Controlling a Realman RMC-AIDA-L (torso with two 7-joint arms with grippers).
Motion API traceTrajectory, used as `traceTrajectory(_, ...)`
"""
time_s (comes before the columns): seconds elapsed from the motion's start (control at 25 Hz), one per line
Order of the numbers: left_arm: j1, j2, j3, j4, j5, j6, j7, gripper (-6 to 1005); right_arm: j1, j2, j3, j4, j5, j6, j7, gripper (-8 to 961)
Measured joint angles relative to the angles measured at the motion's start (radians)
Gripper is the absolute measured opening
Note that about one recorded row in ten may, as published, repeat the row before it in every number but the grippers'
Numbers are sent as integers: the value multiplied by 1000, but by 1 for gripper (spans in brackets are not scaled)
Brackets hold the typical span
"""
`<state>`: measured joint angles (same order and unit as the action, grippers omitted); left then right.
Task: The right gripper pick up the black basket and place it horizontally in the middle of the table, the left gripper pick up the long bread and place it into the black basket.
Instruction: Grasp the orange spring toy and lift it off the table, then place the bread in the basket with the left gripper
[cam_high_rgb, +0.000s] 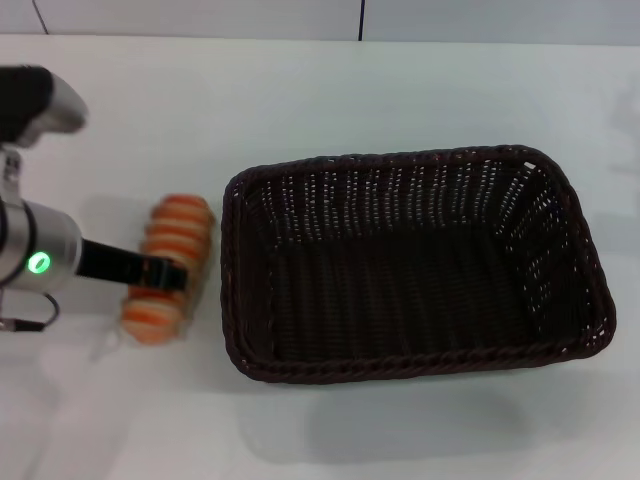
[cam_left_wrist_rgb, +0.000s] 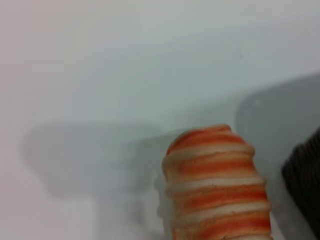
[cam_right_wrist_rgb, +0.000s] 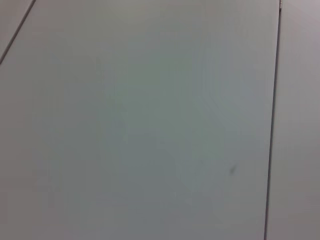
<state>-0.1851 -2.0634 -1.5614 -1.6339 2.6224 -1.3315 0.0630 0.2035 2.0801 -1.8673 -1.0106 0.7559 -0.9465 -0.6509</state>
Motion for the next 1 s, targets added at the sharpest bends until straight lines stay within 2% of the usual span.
traceTrajectory(0.36, 33, 3, -89, -205, 112, -24, -3, 386, -2, 1, -1, 0, 1, 0, 0, 282)
traceTrajectory(0.48, 35, 4, -137, -326, 120, -65, 37, 373, -2, 2, -1, 0, 3, 0, 0, 281)
traceTrajectory(0.56, 14, 4, -149, -375, 94, -106, 63, 364, -2, 2, 0, 0, 5, 0, 1, 281)
traceTrajectory(0.6, -2, 4, -157, -382, 70, -129, 80, 354, -2, 2, 1, 1, 5, 0, 1, 280)
traceTrajectory(0.64, -50, 3, -178, -384, -9, -186, 124, 345, -2, 2, 1, 2, 5, 0, 0, 280)
traceTrajectory(0.76, -87, 1, -182, -379, -79, -221, 159, 316, -5, 2, 2, 0, 5, 0, 1, 279)
traceTrajectory(0.88, -123, -1, -139, -371, -132, -222, 198, 273, -1, 0, 2, 9, 6, 0, 5, 278)
traceTrajectory(1.0, -150, -2, -78, -355, -178, -218, 213, 274, -1, 0, 0, 18, 3, -12, 8, 277)
